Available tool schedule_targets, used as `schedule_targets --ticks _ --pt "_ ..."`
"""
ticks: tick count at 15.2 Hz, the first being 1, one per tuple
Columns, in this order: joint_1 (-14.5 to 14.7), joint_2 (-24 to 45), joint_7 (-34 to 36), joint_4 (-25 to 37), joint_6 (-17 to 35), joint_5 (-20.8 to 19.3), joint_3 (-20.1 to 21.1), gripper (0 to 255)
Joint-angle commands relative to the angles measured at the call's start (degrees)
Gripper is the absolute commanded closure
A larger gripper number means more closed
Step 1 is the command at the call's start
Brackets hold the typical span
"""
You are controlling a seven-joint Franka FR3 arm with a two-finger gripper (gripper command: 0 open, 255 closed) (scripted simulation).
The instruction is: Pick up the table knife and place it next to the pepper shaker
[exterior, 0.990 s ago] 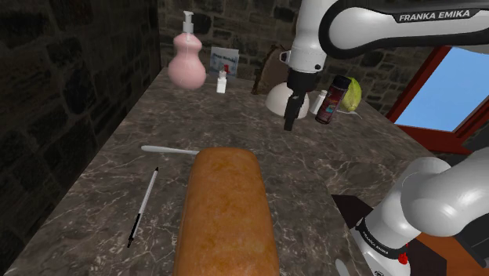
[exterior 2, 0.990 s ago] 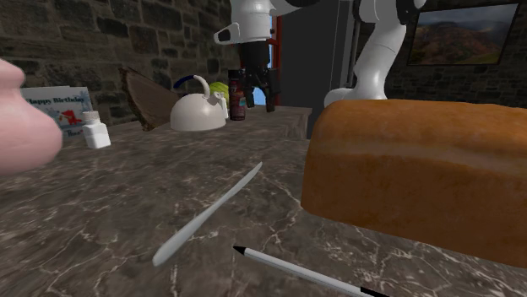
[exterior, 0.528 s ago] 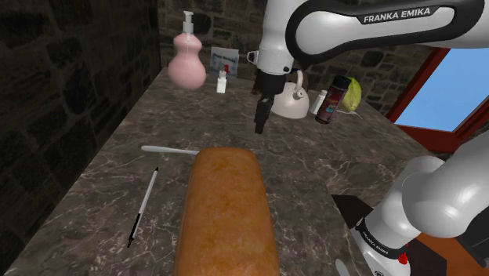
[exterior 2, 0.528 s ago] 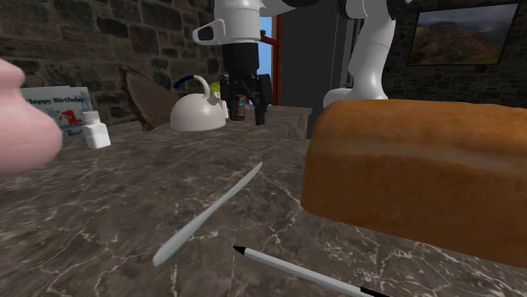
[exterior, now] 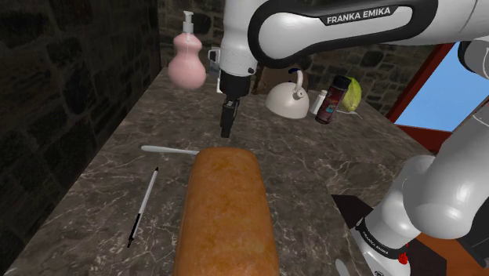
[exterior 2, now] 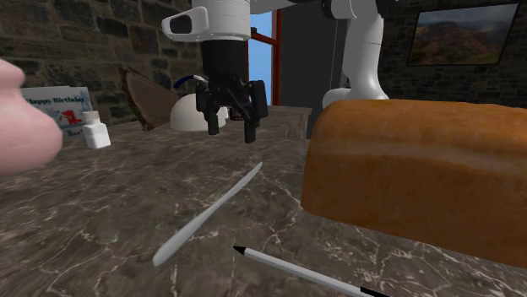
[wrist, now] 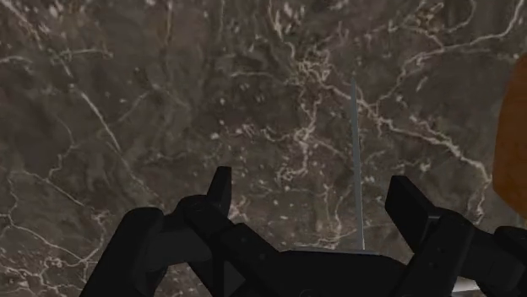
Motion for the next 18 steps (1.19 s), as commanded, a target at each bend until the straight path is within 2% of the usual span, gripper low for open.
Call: schedule_targets --ticks 1,8,18 --pt "1.0 3.5 -0.1 3.4 0.8 -1.1 1.1 0" --pt "5.5 14.9 -0.3 16.0 1.5 -5.8 4.2 0" --pt "5.8 16.8 0.3 12.6 6.7 -6.7 4.0 0"
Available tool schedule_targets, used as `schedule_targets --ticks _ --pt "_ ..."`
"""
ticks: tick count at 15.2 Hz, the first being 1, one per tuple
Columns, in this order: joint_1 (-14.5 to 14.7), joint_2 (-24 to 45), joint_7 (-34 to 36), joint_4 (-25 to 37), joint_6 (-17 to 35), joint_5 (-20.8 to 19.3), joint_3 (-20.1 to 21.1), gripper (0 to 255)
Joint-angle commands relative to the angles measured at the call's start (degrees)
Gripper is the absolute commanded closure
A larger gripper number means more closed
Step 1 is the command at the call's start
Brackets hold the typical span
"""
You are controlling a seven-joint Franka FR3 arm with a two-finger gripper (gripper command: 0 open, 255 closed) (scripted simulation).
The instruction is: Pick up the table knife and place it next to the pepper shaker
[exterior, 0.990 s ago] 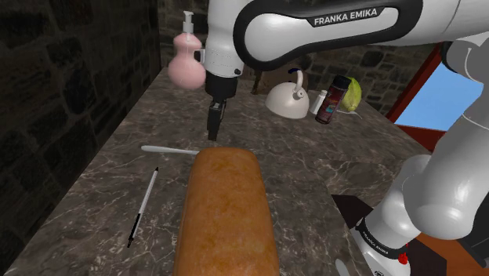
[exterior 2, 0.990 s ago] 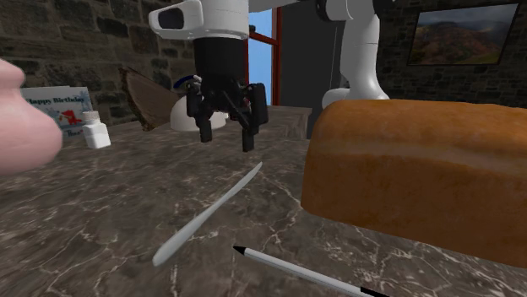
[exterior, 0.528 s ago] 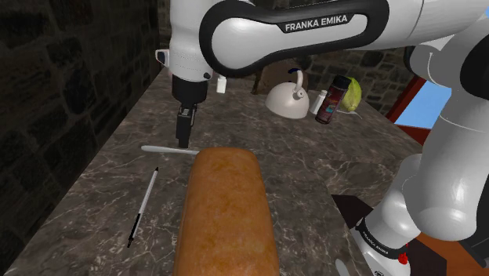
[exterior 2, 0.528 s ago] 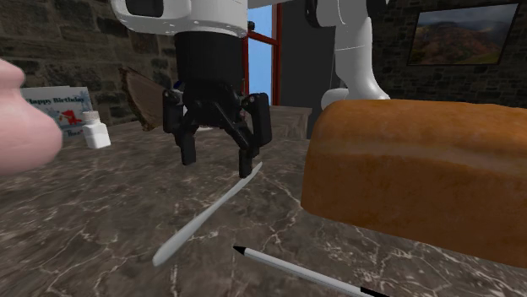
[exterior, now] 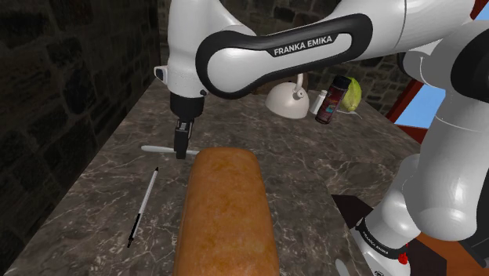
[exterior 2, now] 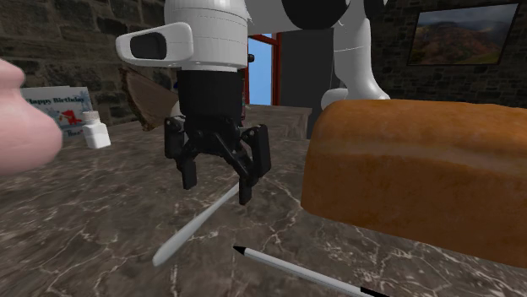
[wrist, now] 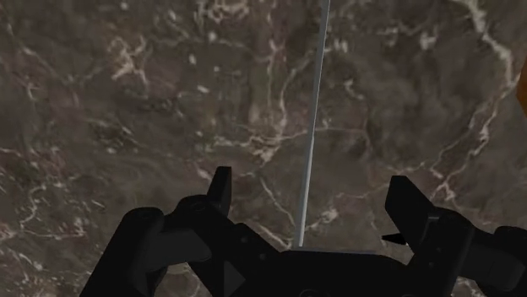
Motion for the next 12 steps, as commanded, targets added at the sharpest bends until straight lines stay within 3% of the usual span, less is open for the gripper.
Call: schedule_targets --ticks 1,6,7,12 --pt "0.1 0.2 0.1 0.0 0.3 -0.1 0.0 0" --pt "0.0 0.2 0.1 0.0 0.2 -0.1 0.0 0" --pt "0.0 0.2 0.1 0.0 0.2 -0.1 0.0 255" --pt "0.0 0.2 0.1 0.0 0.2 -0.1 0.0 255"
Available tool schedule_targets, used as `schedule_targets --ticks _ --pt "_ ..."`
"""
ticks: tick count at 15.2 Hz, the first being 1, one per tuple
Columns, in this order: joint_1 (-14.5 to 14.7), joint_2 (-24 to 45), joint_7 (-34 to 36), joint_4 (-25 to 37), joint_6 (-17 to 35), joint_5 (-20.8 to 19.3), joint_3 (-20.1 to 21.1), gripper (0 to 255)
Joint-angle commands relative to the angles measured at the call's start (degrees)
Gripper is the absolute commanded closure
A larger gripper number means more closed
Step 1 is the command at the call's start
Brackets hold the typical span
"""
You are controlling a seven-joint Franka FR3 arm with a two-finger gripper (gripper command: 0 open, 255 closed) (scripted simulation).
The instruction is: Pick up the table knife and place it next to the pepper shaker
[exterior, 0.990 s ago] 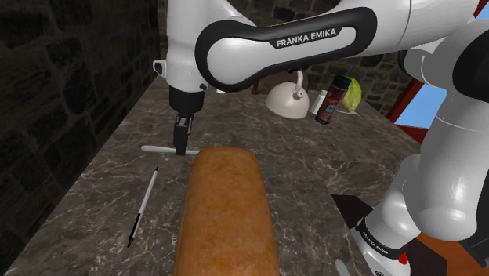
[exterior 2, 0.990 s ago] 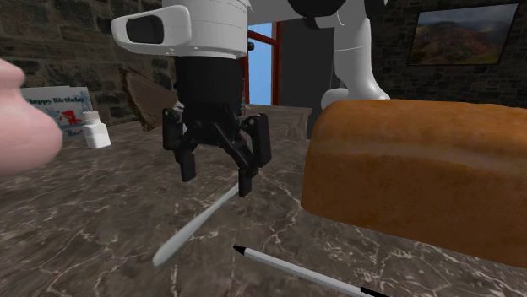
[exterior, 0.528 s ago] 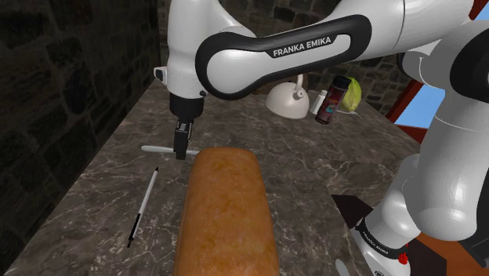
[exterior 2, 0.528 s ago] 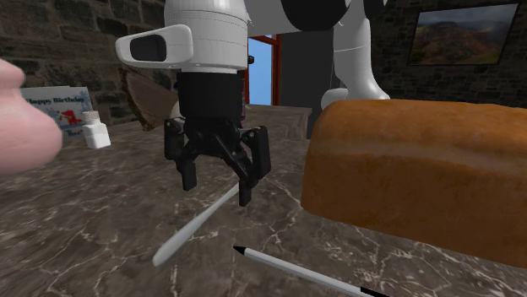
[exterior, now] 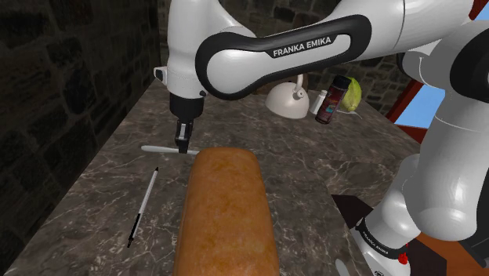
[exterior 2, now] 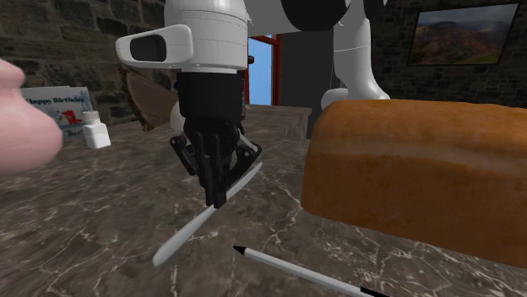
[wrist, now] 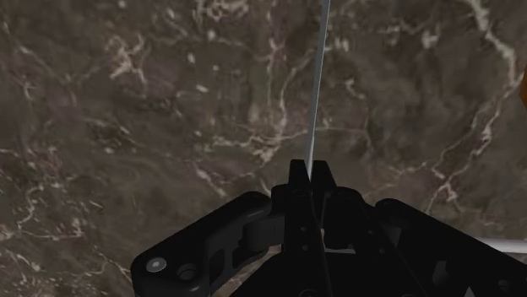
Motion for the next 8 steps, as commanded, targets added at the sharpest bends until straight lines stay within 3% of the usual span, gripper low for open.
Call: schedule_targets --ticks 1,8 --pt "0.0 0.0 0.0 0.0 0.0 0.0 0.0 255" --pt "0.0 -0.7 -0.2 2.2 -2.8 0.4 0.1 255"
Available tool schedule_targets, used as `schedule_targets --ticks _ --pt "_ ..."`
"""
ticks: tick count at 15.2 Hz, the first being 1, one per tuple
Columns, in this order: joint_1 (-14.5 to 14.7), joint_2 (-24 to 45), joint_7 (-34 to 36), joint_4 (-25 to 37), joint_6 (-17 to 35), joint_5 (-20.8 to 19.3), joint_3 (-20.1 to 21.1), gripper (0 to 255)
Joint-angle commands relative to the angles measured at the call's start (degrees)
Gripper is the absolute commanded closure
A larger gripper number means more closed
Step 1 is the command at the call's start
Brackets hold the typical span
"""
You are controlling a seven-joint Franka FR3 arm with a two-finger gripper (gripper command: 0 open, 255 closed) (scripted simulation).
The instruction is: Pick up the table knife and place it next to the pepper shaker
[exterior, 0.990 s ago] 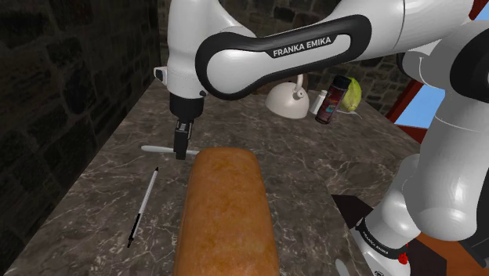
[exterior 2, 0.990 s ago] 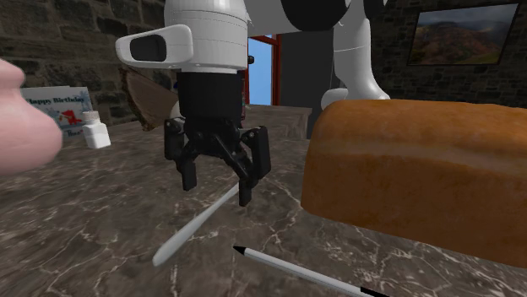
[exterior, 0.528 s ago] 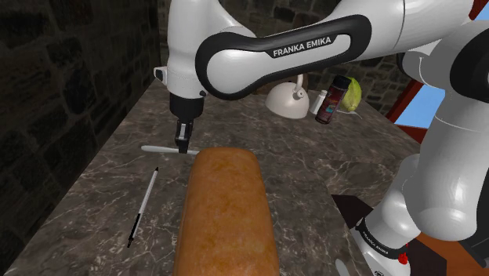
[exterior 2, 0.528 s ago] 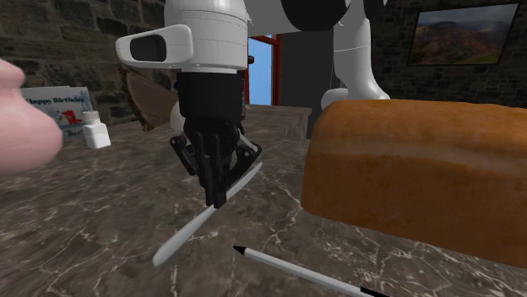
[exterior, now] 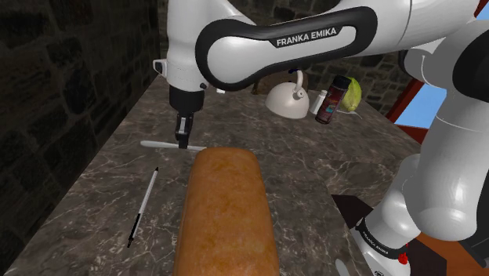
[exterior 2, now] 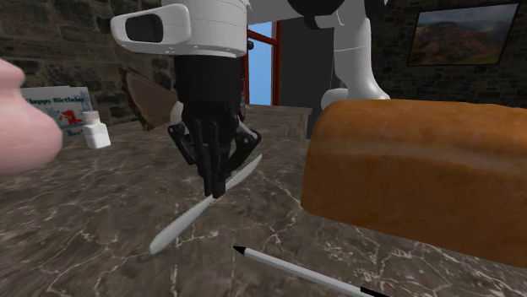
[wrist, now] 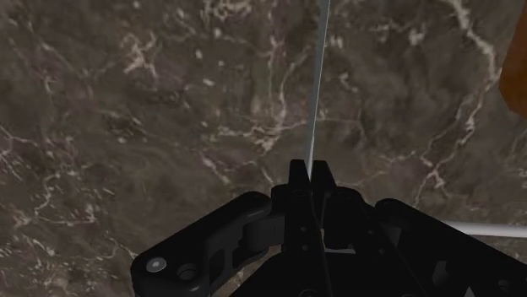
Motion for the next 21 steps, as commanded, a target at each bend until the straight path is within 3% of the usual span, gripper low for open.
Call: schedule_targets --ticks 1,21 --pt "0.0 -0.3 -0.1 1.0 -1.3 0.2 0.1 255" --pt "0.7 -0.5 -0.4 16.2 -16.7 0.5 0.5 255"
